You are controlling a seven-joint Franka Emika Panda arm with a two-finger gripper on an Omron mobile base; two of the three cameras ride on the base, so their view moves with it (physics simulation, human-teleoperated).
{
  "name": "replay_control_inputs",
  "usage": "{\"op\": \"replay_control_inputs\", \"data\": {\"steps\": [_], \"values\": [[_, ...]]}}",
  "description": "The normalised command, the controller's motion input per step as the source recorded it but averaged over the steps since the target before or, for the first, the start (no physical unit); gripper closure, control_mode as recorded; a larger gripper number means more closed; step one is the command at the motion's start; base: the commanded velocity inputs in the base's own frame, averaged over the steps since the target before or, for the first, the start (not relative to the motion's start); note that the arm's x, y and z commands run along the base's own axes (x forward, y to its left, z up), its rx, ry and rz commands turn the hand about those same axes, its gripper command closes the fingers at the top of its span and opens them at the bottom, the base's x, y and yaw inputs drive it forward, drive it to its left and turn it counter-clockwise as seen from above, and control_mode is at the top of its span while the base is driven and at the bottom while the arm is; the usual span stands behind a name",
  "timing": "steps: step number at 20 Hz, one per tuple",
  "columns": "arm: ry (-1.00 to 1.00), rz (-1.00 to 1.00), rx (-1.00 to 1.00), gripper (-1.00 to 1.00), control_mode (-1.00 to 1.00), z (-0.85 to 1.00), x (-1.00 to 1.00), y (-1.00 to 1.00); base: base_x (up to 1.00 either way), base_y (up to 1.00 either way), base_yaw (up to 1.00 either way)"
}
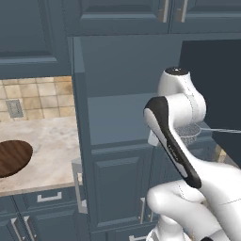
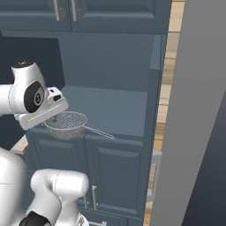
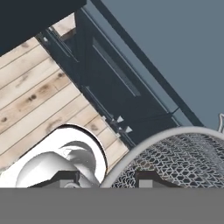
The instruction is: Open the cabinet and setup a tea strainer by placing it in the bowl upright.
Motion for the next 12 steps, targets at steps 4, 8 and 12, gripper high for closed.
{"op": "replay_control_inputs", "data": {"steps": [4,8,12], "values": [[-0.07,0.03,0.0,1.0,-1.0,0.0,-0.67,0.11,0.0,0.0,0.0],[-0.02,0.01,0.0,1.0,-1.0,0.14,-0.51,0.02,0.0,0.0,0.0],[0.0,0.0,0.0,1.0,-1.0,0.28,-0.2,0.0,0.0,0.0,0.0]]}}
